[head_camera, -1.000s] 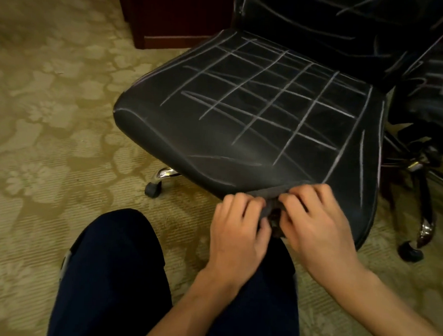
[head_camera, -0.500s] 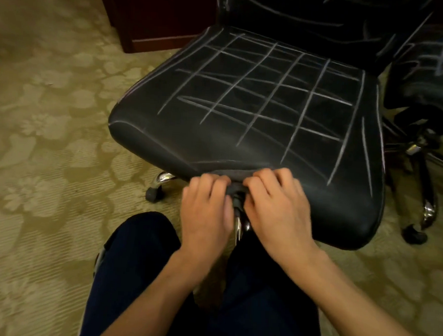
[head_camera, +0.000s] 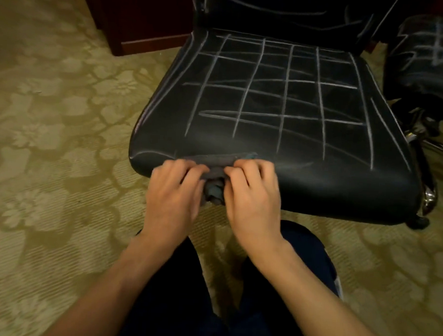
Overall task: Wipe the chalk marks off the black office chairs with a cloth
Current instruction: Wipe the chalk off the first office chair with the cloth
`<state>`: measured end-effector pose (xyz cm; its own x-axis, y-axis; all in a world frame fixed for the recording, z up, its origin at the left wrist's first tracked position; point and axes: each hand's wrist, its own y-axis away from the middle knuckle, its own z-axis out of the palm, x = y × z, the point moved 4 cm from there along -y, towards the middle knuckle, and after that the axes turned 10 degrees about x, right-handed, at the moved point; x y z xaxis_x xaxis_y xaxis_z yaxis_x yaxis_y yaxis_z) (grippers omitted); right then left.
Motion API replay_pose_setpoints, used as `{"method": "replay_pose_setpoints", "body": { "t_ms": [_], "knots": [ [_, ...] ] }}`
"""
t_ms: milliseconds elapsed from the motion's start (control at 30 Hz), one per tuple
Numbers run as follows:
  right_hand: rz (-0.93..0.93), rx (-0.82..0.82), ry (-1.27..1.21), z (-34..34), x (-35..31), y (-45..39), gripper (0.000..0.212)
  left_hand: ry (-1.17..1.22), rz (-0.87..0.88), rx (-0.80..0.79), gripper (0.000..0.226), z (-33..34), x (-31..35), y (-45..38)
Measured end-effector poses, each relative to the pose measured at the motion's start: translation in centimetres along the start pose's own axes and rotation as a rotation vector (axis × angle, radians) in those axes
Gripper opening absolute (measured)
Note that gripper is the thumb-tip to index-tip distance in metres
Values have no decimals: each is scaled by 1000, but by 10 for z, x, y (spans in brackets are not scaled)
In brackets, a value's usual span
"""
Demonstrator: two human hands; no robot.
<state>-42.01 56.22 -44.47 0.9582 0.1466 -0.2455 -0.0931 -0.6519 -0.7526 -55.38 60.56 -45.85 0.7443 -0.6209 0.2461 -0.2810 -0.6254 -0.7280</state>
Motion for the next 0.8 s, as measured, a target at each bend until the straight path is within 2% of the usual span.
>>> {"method": "replay_pose_setpoints", "body": {
  "t_ms": [100,233,300,400,500,567,633,700,800],
  "knots": [
    [7,-44,33,-7,10,1,11,44,-46,7,17,8,16,-2],
    [83,42,149,-44,54,15,13,158,45,-32,19,32,72,-6],
    [121,52,173,-47,58,16,13,152,76,-47,22,35,76,-11],
    [114,33,137,-32,31,10,14,110,80,-35,22,17,46,-12],
    [60,-2,57,4,-20,-5,11,11,27,16,21,-9,-19,-5],
    [23,-23,12,34,-58,-20,9,-21,-75,38,21,-23,-69,0],
    [-7,-39,10,59,-86,-33,7,61,-233,46,23,-30,-104,2],
    [-23,-62,30,70,-95,-41,7,95,-330,84,23,-27,-111,2],
    [-29,-84,63,57,-74,-38,8,82,-313,122,17,-13,-85,1]
  ]
}}
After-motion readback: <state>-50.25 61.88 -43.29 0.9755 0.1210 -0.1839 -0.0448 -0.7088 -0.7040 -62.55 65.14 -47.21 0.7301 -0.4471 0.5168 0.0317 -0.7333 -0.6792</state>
